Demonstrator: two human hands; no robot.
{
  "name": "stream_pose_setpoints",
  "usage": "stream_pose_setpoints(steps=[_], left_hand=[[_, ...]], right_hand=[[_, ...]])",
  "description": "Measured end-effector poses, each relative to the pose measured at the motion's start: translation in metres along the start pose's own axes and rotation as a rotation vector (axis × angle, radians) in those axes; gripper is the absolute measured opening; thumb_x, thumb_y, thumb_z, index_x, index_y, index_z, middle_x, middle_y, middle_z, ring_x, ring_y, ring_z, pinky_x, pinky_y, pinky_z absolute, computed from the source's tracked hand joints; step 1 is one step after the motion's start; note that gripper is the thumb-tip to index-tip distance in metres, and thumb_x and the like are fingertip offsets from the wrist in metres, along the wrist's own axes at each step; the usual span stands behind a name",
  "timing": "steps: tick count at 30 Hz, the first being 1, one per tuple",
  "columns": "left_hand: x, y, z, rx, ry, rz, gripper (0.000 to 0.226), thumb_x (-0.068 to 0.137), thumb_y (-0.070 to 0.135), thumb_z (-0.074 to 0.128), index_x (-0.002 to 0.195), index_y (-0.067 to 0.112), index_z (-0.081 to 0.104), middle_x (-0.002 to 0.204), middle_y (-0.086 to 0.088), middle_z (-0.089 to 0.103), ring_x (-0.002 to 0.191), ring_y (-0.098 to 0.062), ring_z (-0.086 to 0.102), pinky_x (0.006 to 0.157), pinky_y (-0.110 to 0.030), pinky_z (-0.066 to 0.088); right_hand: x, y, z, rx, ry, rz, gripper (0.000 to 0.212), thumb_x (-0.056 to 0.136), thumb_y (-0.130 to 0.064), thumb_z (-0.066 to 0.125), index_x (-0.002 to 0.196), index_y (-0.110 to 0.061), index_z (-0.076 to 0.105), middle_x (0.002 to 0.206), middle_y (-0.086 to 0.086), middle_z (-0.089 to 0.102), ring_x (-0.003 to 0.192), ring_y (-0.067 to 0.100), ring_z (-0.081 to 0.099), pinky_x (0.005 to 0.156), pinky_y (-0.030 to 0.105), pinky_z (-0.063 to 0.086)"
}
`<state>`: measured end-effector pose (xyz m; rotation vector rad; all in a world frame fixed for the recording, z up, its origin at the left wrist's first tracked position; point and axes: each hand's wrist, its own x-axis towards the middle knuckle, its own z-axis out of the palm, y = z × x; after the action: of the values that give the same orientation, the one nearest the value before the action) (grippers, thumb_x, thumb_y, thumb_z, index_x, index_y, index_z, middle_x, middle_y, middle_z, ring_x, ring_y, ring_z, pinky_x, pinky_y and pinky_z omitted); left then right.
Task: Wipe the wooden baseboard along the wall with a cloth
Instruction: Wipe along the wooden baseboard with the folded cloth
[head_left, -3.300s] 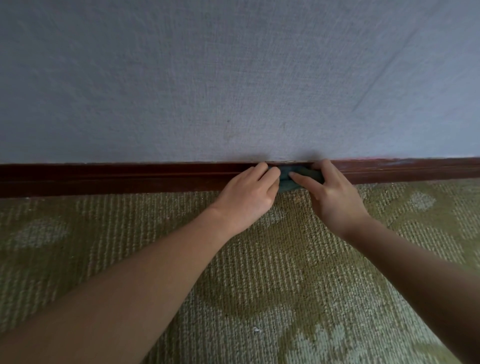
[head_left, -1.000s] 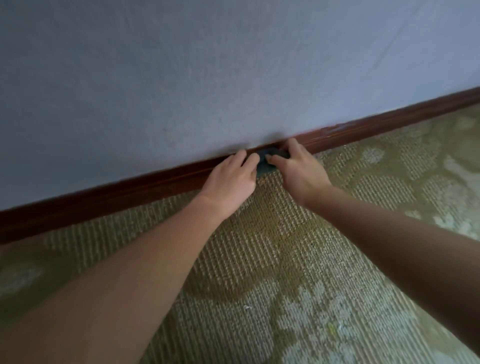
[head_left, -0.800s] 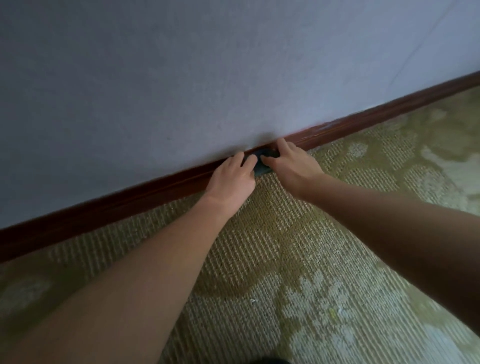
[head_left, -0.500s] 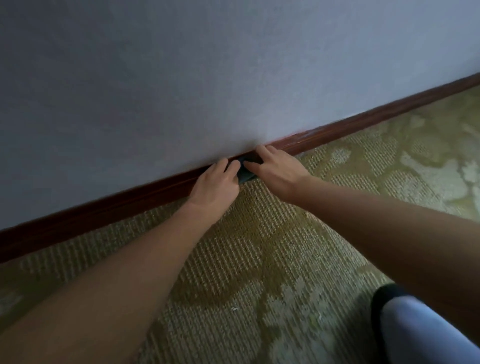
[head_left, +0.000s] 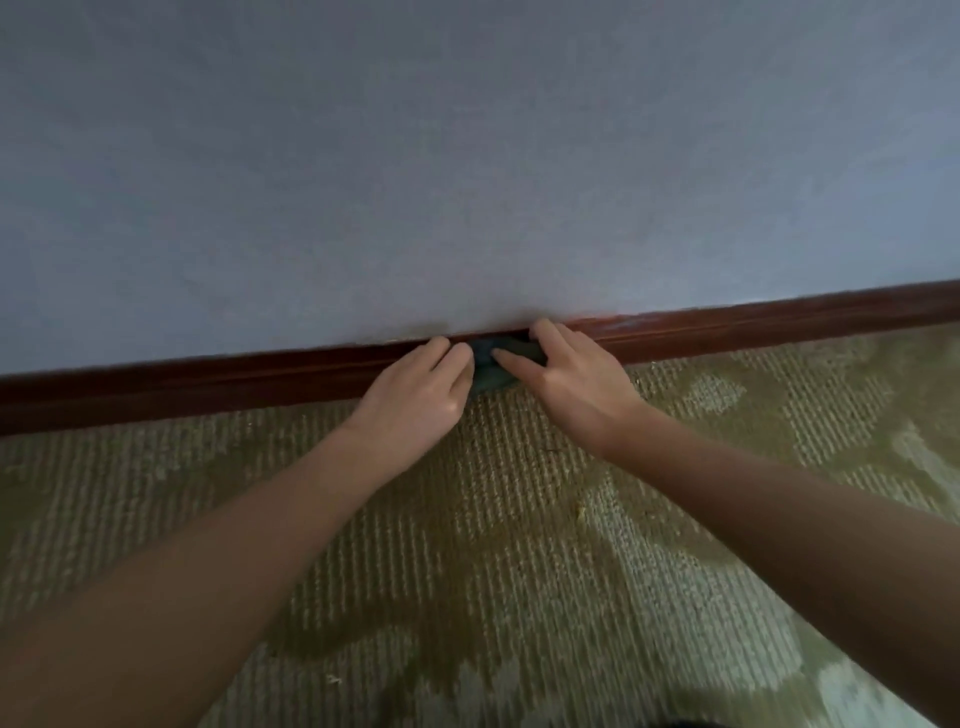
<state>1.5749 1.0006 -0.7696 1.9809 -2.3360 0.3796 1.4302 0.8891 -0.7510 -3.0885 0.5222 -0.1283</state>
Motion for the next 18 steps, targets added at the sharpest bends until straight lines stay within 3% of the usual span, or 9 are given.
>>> stream_pose_setpoints(steps=[4, 7, 13, 18], left_hand=[[0.018, 0.012, 0.001, 0.073, 0.013, 0.050, 0.022, 0.068, -0.011, 0.062, 0.088, -0.009, 0.070, 0.079, -0.013, 0.062, 0.070, -0.026, 0.060, 0.062, -0.031, 0.053], [0.029, 0.020, -0.002, 0.059, -0.006, 0.013, 0.024, 0.064, -0.011, 0.069, 0.088, -0.010, 0.069, 0.080, -0.014, 0.061, 0.070, -0.027, 0.059, 0.062, -0.032, 0.054], [0.048, 0.039, -0.001, 0.056, -0.045, -0.009, 0.026, 0.062, -0.005, 0.077, 0.087, -0.007, 0.071, 0.080, -0.011, 0.061, 0.071, -0.024, 0.059, 0.062, -0.030, 0.053], [0.081, 0.063, 0.004, 0.055, -0.028, 0.006, 0.029, 0.058, -0.003, 0.080, 0.085, -0.006, 0.071, 0.079, -0.011, 0.062, 0.070, -0.024, 0.059, 0.060, -0.028, 0.050]], right_hand=[[-0.010, 0.028, -0.001, -0.036, -0.025, -0.026, 0.059, 0.063, 0.008, 0.075, 0.119, -0.006, 0.062, 0.090, 0.024, 0.057, 0.082, 0.040, 0.058, 0.066, 0.041, 0.049], [-0.016, 0.038, -0.001, 0.009, 0.003, -0.026, 0.060, 0.054, 0.012, 0.078, 0.111, -0.002, 0.066, 0.083, 0.026, 0.058, 0.073, 0.040, 0.059, 0.060, 0.041, 0.050], [-0.027, 0.060, 0.001, 0.001, 0.034, -0.008, 0.064, 0.049, 0.013, 0.080, 0.110, -0.002, 0.066, 0.084, 0.025, 0.058, 0.074, 0.039, 0.060, 0.061, 0.040, 0.051], [-0.047, 0.092, 0.000, -0.021, 0.037, 0.036, 0.061, 0.059, 0.012, 0.075, 0.116, -0.004, 0.063, 0.089, 0.026, 0.057, 0.081, 0.041, 0.058, 0.066, 0.041, 0.049]])
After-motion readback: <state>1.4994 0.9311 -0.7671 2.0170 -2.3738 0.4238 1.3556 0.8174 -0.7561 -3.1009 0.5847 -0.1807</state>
